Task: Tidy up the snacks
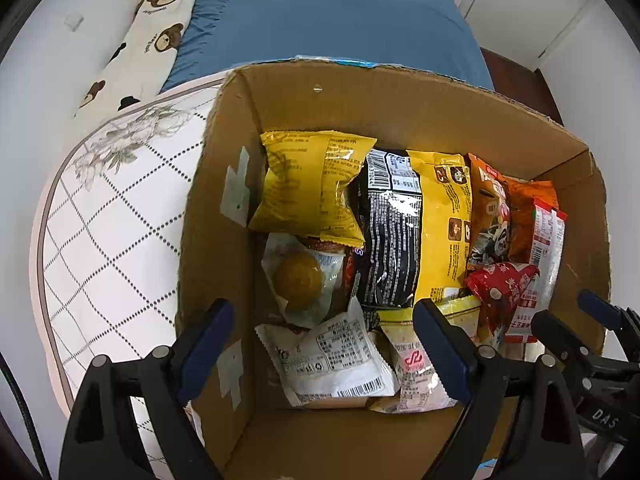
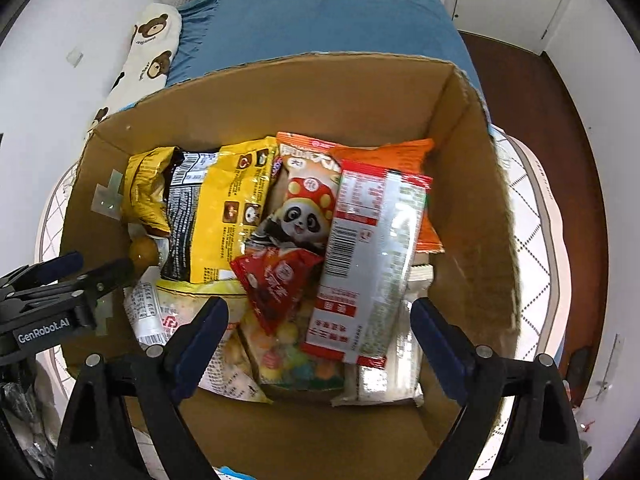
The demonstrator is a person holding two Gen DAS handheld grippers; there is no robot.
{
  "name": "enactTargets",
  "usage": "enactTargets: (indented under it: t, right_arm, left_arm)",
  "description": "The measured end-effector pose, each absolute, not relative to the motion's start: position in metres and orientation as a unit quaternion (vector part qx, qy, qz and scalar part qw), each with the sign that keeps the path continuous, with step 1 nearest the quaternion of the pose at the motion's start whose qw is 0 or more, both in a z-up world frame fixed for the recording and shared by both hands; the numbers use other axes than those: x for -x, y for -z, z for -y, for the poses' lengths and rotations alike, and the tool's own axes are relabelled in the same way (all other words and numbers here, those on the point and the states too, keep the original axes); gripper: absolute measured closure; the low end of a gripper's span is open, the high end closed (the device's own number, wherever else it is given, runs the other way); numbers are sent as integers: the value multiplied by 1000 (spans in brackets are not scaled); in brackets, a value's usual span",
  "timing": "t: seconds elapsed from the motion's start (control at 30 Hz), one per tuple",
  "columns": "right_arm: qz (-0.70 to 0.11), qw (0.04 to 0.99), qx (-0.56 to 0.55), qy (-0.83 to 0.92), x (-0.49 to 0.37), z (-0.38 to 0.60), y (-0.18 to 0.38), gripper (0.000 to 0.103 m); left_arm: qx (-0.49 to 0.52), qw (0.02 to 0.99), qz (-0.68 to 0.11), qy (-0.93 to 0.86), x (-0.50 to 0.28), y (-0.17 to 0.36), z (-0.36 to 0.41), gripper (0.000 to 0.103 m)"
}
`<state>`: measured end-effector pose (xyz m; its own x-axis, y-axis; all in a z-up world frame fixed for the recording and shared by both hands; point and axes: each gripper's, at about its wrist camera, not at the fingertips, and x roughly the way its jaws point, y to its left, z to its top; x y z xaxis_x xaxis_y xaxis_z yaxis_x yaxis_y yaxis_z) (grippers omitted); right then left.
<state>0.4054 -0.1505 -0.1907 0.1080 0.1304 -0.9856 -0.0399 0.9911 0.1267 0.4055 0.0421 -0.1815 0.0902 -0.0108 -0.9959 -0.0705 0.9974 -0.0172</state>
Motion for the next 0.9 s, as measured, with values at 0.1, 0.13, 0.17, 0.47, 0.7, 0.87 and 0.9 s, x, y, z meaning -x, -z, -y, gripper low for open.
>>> enactTargets:
  t: [0.1, 0.13, 0.17, 0.47, 0.7, 0.87, 0.9]
  right_arm:
    - [-658, 750, -37, -56, -398, 154, 185, 9]
    - [-654, 754, -36, -55, -394, 154, 182, 9]
    - [-651, 757, -35, -54, -392, 155, 179, 9]
    - [-589, 806, -27, -42, -343, 165, 129, 6]
    - [-540, 840, -21, -48, -296, 168, 77, 6]
    - [-498, 866, -21, -49, -251, 170, 34, 3]
    - [-492, 869, -21, -48, -243, 170, 28, 3]
  left_arm:
    - [35, 742, -670, -19, -397, 176, -43, 11]
    - [35, 745, -666, -19, -393, 173, -42, 11]
    - [35, 749, -661, -19, -389, 169, -42, 11]
    - [29, 804, -593, -19, -333, 122, -38, 11]
    - [30, 837, -547, -5, -281, 78, -36, 11]
    - [15, 861, -509, -9, -242, 43, -30, 11]
    - [12, 865, -501, -8, -234, 36, -28, 11]
